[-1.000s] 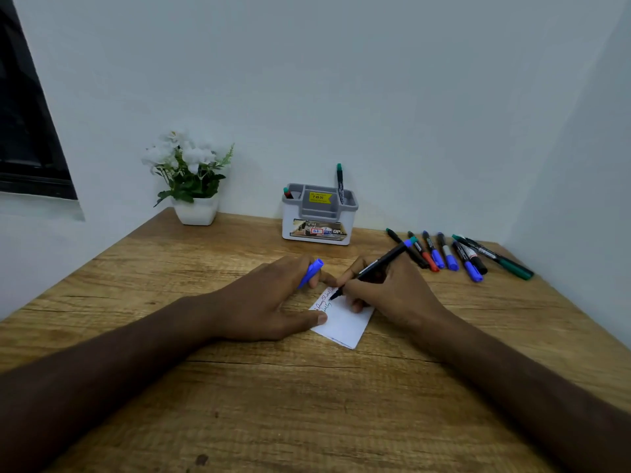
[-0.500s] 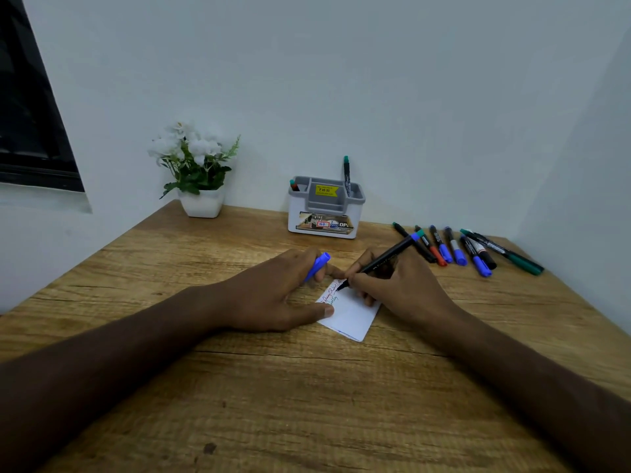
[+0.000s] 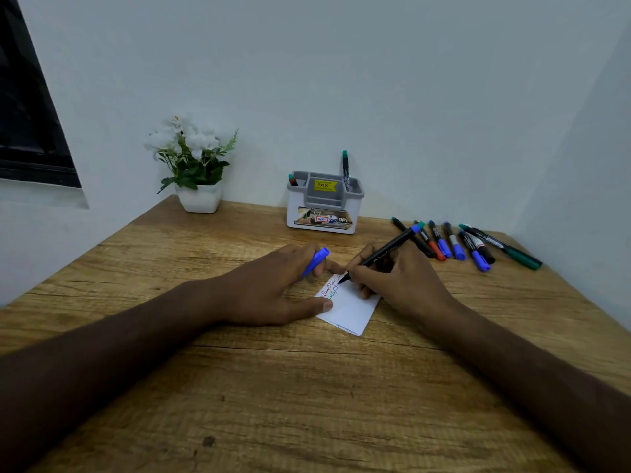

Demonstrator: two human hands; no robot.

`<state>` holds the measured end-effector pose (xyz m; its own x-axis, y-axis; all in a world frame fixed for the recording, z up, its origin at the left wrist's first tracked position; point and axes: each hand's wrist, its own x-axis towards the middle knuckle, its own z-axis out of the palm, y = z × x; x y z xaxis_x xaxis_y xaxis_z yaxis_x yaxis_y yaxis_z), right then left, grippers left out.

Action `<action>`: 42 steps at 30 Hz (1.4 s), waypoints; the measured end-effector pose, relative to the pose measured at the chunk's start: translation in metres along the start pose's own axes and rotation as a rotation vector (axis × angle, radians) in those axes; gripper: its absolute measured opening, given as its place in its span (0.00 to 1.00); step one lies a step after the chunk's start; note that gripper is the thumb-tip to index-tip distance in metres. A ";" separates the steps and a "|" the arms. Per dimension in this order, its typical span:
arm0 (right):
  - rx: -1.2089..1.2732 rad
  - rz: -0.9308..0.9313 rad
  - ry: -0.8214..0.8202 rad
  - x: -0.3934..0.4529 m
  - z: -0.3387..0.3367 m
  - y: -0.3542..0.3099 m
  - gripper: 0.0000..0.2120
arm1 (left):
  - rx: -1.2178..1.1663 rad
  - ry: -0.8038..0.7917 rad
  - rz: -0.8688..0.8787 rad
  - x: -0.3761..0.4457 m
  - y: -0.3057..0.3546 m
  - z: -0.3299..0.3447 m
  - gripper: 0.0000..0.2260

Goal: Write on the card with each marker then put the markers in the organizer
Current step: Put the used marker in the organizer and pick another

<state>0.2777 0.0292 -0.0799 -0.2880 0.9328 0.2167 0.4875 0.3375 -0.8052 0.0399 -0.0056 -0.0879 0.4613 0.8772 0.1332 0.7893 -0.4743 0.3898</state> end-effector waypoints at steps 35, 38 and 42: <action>-0.004 -0.001 -0.005 0.000 0.000 -0.001 0.02 | -0.011 0.007 0.005 0.001 -0.003 0.001 0.13; 0.007 -0.009 0.017 0.000 -0.001 -0.001 0.03 | 0.001 0.002 0.000 0.001 -0.003 0.001 0.14; 0.020 0.003 0.012 -0.001 0.000 -0.001 0.02 | 0.011 0.004 -0.001 0.001 -0.004 0.002 0.14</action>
<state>0.2778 0.0285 -0.0791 -0.2769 0.9352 0.2208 0.4716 0.3325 -0.8167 0.0379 -0.0029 -0.0913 0.4589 0.8780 0.1360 0.7941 -0.4740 0.3804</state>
